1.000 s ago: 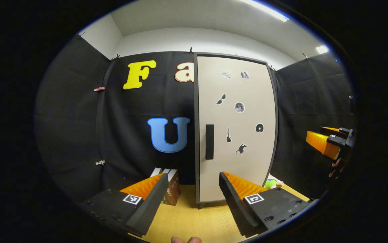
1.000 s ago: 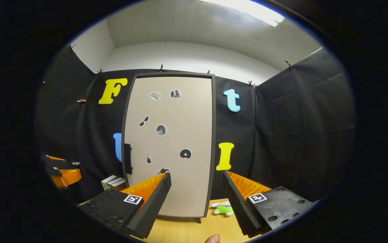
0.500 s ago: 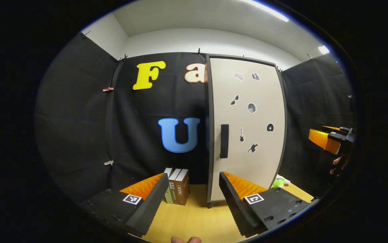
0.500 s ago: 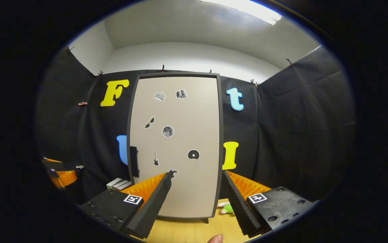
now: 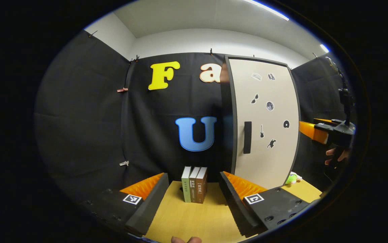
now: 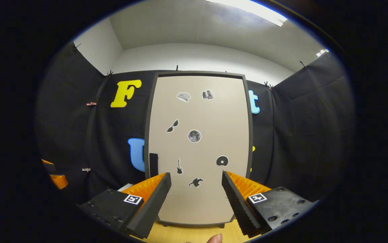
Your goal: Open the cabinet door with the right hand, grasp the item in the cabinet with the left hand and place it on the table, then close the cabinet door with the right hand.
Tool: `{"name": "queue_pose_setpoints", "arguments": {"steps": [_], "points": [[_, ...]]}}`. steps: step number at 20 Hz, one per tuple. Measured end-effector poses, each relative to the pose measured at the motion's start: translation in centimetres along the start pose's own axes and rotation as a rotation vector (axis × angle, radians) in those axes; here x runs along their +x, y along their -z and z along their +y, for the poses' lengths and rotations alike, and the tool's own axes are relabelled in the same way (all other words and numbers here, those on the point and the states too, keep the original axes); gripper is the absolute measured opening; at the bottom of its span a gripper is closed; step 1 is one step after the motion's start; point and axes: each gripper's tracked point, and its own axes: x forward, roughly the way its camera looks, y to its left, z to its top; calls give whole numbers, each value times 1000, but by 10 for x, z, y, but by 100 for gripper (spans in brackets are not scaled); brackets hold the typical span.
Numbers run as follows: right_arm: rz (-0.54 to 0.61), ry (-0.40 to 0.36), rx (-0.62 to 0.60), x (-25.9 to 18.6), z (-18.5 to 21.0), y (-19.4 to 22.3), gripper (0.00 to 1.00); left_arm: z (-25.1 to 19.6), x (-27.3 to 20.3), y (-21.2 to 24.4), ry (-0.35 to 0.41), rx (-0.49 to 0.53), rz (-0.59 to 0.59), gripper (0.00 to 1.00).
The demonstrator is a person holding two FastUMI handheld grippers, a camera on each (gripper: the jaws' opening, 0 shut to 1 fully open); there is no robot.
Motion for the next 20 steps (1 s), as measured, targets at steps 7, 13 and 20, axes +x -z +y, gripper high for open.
{"name": "queue_pose_setpoints", "arguments": {"steps": [7, 13, 20], "points": [[41, -46, 18, 64, 53, 29, 98, 30, -9, 14, -30, -27, 13, 95], [81, -71, 13, 106, 95, 59, 98, 47, -14, 25, -51, -44, 33, 92], [139, -34, 33, 162, 116, 103, 98, 67, -23, 34, -91, -52, 43, 95]]}}
